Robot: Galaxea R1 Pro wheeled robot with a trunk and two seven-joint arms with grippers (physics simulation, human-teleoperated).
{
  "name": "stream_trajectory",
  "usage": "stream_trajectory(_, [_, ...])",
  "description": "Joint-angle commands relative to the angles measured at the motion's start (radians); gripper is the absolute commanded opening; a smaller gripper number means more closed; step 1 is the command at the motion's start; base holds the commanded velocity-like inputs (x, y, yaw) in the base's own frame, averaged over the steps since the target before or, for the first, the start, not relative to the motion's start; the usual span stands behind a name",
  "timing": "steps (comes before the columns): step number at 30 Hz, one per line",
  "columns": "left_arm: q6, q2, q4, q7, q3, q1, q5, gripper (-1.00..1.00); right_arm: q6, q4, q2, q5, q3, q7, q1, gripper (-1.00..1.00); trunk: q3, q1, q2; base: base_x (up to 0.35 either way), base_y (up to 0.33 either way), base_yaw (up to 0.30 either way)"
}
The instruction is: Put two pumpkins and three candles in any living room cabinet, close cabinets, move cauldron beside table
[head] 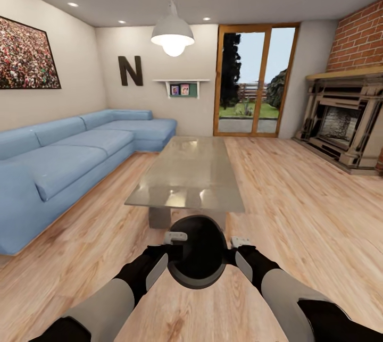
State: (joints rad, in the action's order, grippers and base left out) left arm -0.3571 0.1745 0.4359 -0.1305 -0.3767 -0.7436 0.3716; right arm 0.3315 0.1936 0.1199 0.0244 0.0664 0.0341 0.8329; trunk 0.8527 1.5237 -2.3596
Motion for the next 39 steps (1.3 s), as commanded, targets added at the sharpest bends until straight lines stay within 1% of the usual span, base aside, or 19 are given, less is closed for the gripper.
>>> stream_trajectory(1, [-0.003,0.000,0.001,-0.006,-0.005,0.000,0.015,-1.00,0.004,0.004,0.001,0.029,0.018,0.001,0.001,-1.00,0.000,0.000,-0.001,0.001,0.000,-0.208])
stream_trajectory(7, [-0.003,0.000,0.001,-0.006,-0.005,0.000,0.015,-1.00,0.004,0.007,0.000,0.029,0.020,0.003,0.001,-1.00,-0.003,0.000,-0.001,0.027,0.022,-0.075])
stream_trajectory(15, [-0.003,0.000,0.001,-0.006,-0.005,0.000,0.015,-1.00,0.004,0.009,0.001,0.029,0.018,0.003,0.001,-1.00,-0.003,0.000,-0.001,0.186,0.155,-0.003])
stream_trajectory(25, [-0.002,0.000,0.001,-0.006,-0.005,0.000,0.015,-1.00,0.005,0.009,0.001,0.029,0.018,0.001,0.001,-1.00,-0.003,0.000,-0.001,0.012,0.009,0.000])
stream_trajectory(31, [-0.002,0.000,0.001,-0.006,-0.005,0.000,0.015,-1.00,0.004,0.009,0.001,0.029,0.018,0.002,0.001,-1.00,-0.003,0.000,-0.001,0.131,0.000,0.000])
stream_trajectory(39, [0.000,0.000,0.001,-0.006,-0.005,0.000,0.015,-1.00,0.004,0.009,0.001,0.029,0.018,0.002,0.001,-1.00,-0.003,0.000,-0.001,0.014,0.000,0.000])
